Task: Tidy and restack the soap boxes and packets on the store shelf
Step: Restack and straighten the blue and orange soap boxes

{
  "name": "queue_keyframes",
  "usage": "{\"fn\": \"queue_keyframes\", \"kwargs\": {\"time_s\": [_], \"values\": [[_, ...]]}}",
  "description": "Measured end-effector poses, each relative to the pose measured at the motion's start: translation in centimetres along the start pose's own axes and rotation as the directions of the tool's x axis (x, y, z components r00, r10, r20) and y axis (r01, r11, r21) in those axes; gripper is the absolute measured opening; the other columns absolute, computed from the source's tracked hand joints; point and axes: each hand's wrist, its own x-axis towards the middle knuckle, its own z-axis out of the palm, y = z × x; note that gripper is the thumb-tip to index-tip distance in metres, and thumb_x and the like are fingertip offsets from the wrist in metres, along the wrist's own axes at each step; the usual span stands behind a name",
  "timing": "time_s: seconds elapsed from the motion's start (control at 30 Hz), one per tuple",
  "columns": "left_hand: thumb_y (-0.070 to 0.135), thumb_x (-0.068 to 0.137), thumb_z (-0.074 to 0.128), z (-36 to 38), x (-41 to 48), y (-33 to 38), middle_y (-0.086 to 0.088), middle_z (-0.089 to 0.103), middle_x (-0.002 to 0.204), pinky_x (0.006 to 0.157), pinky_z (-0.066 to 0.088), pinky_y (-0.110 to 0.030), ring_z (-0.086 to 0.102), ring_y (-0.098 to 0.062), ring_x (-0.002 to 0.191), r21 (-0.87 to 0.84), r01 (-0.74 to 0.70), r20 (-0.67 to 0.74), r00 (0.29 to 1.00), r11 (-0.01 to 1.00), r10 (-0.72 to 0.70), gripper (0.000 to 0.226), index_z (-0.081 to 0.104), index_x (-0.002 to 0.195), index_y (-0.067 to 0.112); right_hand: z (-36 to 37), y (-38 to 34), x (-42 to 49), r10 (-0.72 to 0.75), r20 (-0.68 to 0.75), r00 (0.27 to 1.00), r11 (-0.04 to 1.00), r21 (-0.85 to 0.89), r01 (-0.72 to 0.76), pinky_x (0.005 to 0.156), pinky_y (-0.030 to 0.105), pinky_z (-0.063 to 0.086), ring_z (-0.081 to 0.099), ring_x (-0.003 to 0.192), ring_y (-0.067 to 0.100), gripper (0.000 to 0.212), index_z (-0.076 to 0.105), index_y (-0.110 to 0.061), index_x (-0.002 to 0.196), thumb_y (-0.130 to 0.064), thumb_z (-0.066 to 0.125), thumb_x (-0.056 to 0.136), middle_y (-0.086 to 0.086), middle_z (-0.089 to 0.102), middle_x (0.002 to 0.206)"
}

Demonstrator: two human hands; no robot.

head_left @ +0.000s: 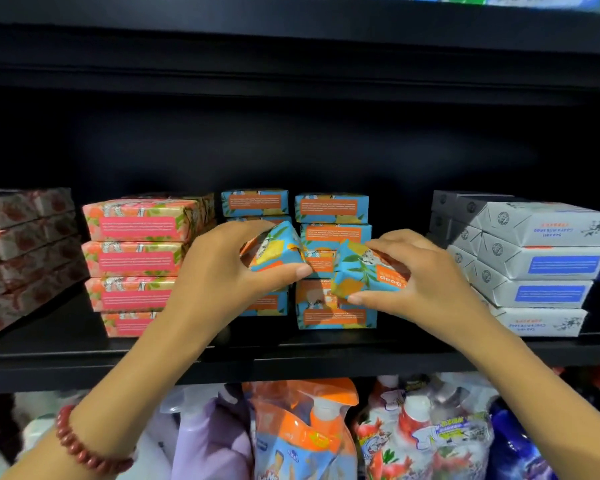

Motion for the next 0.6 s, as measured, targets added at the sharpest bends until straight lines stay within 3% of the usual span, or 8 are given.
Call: {"fn": "queue_keyframes", "kwargs": {"time_s": [0.07, 0.13, 0.27, 0.37, 0.6], "values": [[0.071, 0.061, 0.066, -0.3, -0.5, 0.6, 0.047, 0.055, 0.082, 0.066, 0.043, 0.0, 0.054, 0.022, 0.085, -0.087, -0.007, -0.038, 0.999, 0.996, 0.003, 0.033, 0.054, 0.086, 0.054, 0.6, -0.3, 0.8, -0.032, 0.058, 0.998, 0.999, 0.028, 0.03, 0.087, 0.015, 0.042, 0.05, 0.103, 0.002, 0.085, 0.059, -0.017, 0.122, -0.065, 0.066, 0.052, -0.014, 0.05, 0.111], [0.067, 0.063, 0.068, -0.5, -0.8, 0.8, 0.047, 0.056, 0.088, 0.066, 0.044, -0.001, 0.057, 0.018, 0.086, -0.126, -0.015, -0.076, 0.997, 0.992, 0.006, 0.029, 0.053, 0.085, 0.057, 1.5, -0.7, 1.6, -0.056, 0.109, 0.992, 0.998, 0.039, 0.052, 0.096, 0.024, 0.042, 0.049, 0.109, 0.006, 0.08, 0.059, -0.018, 0.123, -0.057, 0.075, 0.056, -0.013, 0.052, 0.115], [0.072, 0.061, 0.065, -0.6, -1.2, 0.3, 0.033, 0.058, 0.087, 0.064, 0.048, -0.009, 0.058, 0.012, 0.089, -0.1, 0.026, -0.111, 0.993, 0.995, -0.037, 0.046, 0.053, 0.1, 0.052, 3.0, -0.8, 2.2, -0.101, 0.124, 0.987, 0.991, -0.074, 0.111, 0.101, 0.028, 0.036, 0.047, 0.116, 0.012, 0.069, 0.059, -0.018, 0.123, -0.05, 0.076, 0.065, -0.004, 0.058, 0.122], [0.07, 0.06, 0.067, -0.6, -1.7, -0.3, 0.03, 0.056, 0.094, 0.068, 0.047, -0.012, 0.059, 0.007, 0.089, -0.079, 0.064, -0.113, 0.991, 0.995, -0.073, 0.065, 0.063, 0.114, 0.033, 3.4, -0.4, 2.1, -0.133, 0.112, 0.985, 0.983, -0.113, 0.146, 0.1, 0.025, 0.033, 0.044, 0.118, 0.011, 0.065, 0.06, -0.016, 0.123, -0.05, 0.073, 0.068, -0.002, 0.059, 0.123], [0.074, 0.059, 0.069, -0.2, -2.0, -0.7, 0.013, 0.065, 0.1, 0.07, 0.05, -0.018, 0.061, 0.0, 0.091, -0.091, 0.087, -0.082, 0.992, 0.992, -0.095, 0.074, 0.064, 0.116, 0.027, 3.9, -0.7, 1.7, -0.174, 0.092, 0.98, 0.972, -0.142, 0.186, 0.097, 0.029, 0.039, 0.048, 0.118, 0.015, 0.055, 0.062, -0.013, 0.12, -0.044, 0.07, 0.075, 0.001, 0.061, 0.122]]}}
